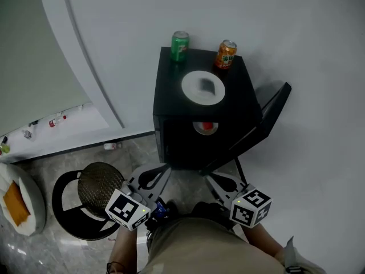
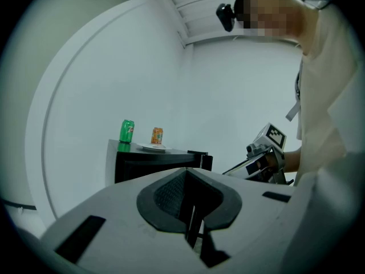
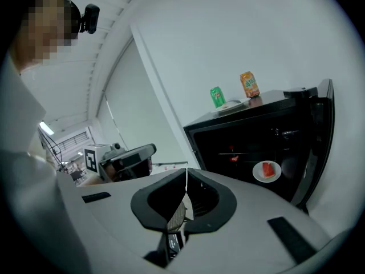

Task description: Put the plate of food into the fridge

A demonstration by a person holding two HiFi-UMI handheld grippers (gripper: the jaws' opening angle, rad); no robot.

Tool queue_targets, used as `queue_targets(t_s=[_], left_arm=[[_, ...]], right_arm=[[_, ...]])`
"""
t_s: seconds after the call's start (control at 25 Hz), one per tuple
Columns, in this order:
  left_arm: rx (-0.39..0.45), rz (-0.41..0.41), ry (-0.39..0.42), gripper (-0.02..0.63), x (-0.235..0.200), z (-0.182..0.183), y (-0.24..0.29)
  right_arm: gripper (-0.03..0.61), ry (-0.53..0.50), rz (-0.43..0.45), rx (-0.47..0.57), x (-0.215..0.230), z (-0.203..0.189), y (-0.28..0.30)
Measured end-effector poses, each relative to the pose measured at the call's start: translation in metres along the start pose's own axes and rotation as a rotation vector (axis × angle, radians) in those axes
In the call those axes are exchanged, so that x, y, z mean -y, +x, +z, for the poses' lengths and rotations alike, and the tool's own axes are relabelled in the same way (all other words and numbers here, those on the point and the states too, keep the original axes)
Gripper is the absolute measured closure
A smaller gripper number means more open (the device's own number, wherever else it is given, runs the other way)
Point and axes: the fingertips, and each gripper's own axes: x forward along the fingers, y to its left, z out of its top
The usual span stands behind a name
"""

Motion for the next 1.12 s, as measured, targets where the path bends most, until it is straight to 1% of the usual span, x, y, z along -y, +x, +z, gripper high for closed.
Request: queue_targets(t_s=[0.2,0.52,0.72,0.88,1.0,1.12], left_arm=[[0.006,-0.015,-0.002,0.604,-0.006,0.003,0.002],[-0.004,0.004,0.035,0.604,-0.016,0.006,0.020],[0.009,0.008,0.061,0.604,-0.016,0.013,0.044],[-0.020,0.005,0.070,0.604,-0.013,0.013,0.070],[-0.011,0.006,0.077,0.604,-0.010,0.022,0.087],[-0.015,0.019,0.109,0.604,-0.014,0.029,0.106]], right_arm=[[0.557,0.020,-0.017,-0.010,0.003,-0.002,0.005],[0.557,0.012,0.021,-0.008,0.018,0.013,0.020],[0.557,0.007,0.056,-0.015,0.031,0.023,0.024],[0.557,0.014,0.066,-0.026,0.049,0.027,0.022],[0.557,0.022,0.073,-0.031,0.062,0.029,0.020],[0.557,0.025,0.089,-0.031,0.070,0.032,0.020]])
